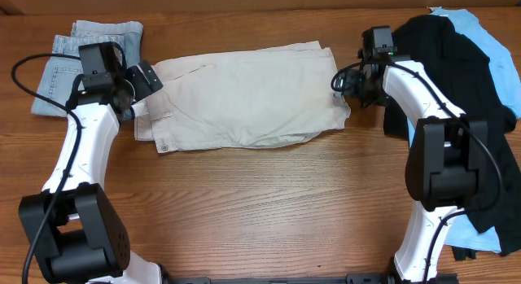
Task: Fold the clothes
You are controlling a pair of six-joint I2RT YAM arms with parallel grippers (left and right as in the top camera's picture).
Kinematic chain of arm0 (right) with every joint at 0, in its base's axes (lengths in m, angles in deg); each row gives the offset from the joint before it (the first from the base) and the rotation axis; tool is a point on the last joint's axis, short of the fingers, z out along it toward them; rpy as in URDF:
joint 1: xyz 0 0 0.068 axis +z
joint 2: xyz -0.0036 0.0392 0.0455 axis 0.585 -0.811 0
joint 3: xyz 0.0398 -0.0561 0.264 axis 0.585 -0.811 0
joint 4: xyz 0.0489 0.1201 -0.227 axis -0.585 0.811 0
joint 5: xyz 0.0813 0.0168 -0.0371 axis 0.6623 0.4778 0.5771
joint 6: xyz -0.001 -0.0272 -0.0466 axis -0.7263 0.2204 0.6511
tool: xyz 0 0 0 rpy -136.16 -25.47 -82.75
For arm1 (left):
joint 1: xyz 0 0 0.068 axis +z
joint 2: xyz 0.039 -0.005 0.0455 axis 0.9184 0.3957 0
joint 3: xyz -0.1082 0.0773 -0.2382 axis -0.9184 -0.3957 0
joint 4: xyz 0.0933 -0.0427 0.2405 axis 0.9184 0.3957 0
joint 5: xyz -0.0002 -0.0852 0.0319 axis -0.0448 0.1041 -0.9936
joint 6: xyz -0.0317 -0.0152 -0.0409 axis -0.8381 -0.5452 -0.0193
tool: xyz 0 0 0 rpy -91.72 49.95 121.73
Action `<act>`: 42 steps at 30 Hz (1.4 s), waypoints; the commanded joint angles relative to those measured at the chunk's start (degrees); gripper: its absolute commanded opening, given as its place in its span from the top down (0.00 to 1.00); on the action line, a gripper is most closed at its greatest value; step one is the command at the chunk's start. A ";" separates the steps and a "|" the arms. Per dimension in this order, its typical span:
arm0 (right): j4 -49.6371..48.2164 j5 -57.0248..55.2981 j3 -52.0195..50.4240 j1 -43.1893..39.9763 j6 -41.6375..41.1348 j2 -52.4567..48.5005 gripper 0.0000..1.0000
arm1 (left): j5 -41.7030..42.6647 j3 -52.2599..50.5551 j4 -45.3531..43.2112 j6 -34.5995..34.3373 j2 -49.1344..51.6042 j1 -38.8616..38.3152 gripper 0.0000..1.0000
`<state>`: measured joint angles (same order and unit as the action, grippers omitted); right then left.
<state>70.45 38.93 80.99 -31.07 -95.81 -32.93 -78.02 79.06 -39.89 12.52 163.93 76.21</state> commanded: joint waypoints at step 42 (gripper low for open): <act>13.94 2.56 -7.76 -8.24 -1.97 23.74 0.00 | 4.17 1.38 6.21 7.19 0.72 -2.47 0.00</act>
<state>84.07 42.19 70.24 -39.14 -99.94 -11.53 -74.79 79.36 -32.59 15.01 163.93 73.83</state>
